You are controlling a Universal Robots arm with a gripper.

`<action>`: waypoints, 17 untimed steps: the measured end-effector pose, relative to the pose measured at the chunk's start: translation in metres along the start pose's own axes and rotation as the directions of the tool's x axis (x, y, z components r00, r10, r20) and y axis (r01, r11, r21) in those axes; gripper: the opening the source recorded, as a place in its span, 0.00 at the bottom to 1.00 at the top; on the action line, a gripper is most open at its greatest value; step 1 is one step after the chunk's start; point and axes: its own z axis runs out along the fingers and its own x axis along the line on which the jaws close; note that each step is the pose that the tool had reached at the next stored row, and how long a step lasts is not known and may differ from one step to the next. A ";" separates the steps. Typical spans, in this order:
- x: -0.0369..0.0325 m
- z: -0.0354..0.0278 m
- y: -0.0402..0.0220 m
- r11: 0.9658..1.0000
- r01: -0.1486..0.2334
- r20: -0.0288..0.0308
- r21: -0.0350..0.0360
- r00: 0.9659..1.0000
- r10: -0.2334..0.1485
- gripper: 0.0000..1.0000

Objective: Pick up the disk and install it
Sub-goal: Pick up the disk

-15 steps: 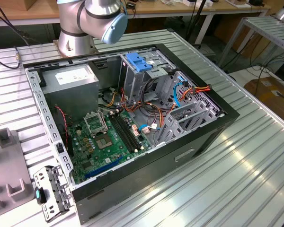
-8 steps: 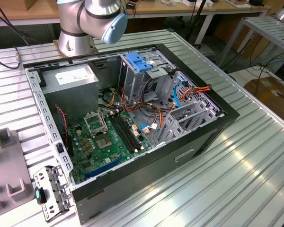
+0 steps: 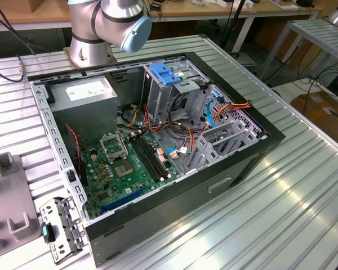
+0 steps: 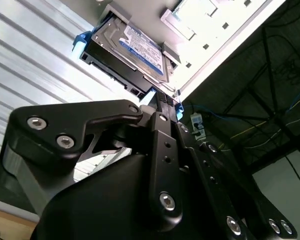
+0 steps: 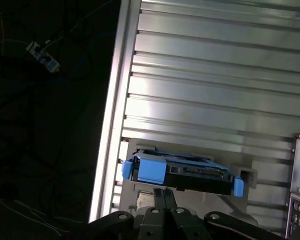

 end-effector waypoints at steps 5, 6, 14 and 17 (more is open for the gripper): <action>0.0000 0.0000 0.0000 0.996 0.092 -0.004 0.003 0.996 -0.092 0.11; 0.0000 0.0000 0.0000 0.995 0.104 -0.004 0.003 0.995 -0.104 0.11; -0.0006 0.0000 0.0000 0.971 0.240 -0.010 0.007 0.971 -0.240 0.11; -0.0011 0.0000 -0.0001 0.948 0.319 -0.014 0.008 0.948 -0.319 0.11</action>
